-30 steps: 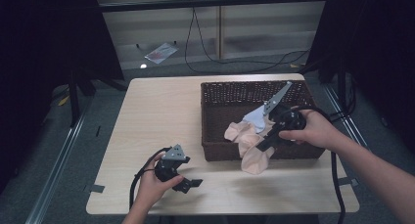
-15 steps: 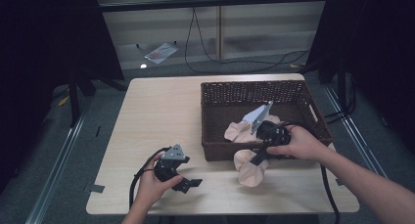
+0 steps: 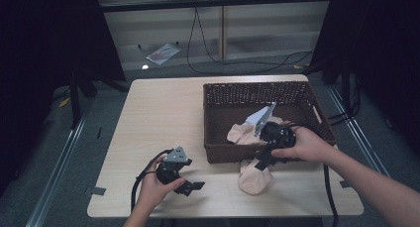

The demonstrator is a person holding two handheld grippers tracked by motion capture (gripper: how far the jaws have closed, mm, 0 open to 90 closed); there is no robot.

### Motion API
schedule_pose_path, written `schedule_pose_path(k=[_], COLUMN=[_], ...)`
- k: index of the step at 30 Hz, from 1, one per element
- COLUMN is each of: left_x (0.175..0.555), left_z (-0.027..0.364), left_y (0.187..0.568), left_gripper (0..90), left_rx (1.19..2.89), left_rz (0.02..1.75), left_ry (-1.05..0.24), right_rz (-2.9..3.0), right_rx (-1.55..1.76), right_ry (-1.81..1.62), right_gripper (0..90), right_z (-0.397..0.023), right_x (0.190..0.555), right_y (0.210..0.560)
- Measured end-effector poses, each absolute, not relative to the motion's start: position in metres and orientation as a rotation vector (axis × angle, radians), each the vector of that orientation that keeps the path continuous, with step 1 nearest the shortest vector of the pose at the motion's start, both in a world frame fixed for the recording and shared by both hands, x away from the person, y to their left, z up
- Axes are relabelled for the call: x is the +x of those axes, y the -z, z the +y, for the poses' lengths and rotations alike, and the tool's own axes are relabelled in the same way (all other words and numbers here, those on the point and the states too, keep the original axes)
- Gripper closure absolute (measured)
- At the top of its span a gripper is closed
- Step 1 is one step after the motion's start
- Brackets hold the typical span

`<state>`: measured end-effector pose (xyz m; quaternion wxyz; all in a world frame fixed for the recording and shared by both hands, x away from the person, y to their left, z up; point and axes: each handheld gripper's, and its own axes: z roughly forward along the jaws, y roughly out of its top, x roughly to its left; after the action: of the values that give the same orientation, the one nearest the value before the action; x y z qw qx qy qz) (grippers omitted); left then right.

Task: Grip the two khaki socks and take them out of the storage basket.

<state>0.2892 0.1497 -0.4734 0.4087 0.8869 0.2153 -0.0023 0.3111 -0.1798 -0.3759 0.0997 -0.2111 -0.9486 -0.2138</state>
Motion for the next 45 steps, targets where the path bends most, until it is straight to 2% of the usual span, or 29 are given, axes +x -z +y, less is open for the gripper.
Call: schedule_pose_path(k=[5,6,10,16,22,26,37,45], left_x=[0.29,0.29,0.29,0.289,0.29,0.29,0.29,0.29], left_z=[0.15,0.15,0.149,0.15,0.15,0.15,0.149,0.149], left_y=[0.473,0.473,0.474,0.473,0.474,0.474,0.474,0.474], left_gripper=[5.3,5.3,5.3,5.3,5.2,5.3,5.2,5.3], left_rx=[2.245,2.245,2.243,2.239,2.24,2.242,2.248,2.25], left_rz=[0.54,0.539,0.536,0.538,0.531,0.534,0.526,0.523], left_ry=[0.003,0.003,0.009,0.006,0.011,0.015,0.014,0.017], right_rz=[-2.807,-2.814,-2.837,-2.858,-2.87,-2.906,-2.905,-2.862], right_rx=[-0.649,-0.662,-0.709,-0.789,-0.875,-0.929,-1.067,-1.165], right_ry=[0.66,0.669,0.678,0.708,0.733,0.688,0.639,0.648], right_gripper=[53.9,49.2,45.3,38.6,30.3,26.6,24.6,23.5], right_z=[-0.184,-0.185,-0.186,-0.184,-0.184,-0.182,-0.184,-0.19], right_x=[0.317,0.321,0.334,0.354,0.378,0.392,0.416,0.424], right_y=[0.357,0.347,0.336,0.337,0.348,0.368,0.405,0.417])
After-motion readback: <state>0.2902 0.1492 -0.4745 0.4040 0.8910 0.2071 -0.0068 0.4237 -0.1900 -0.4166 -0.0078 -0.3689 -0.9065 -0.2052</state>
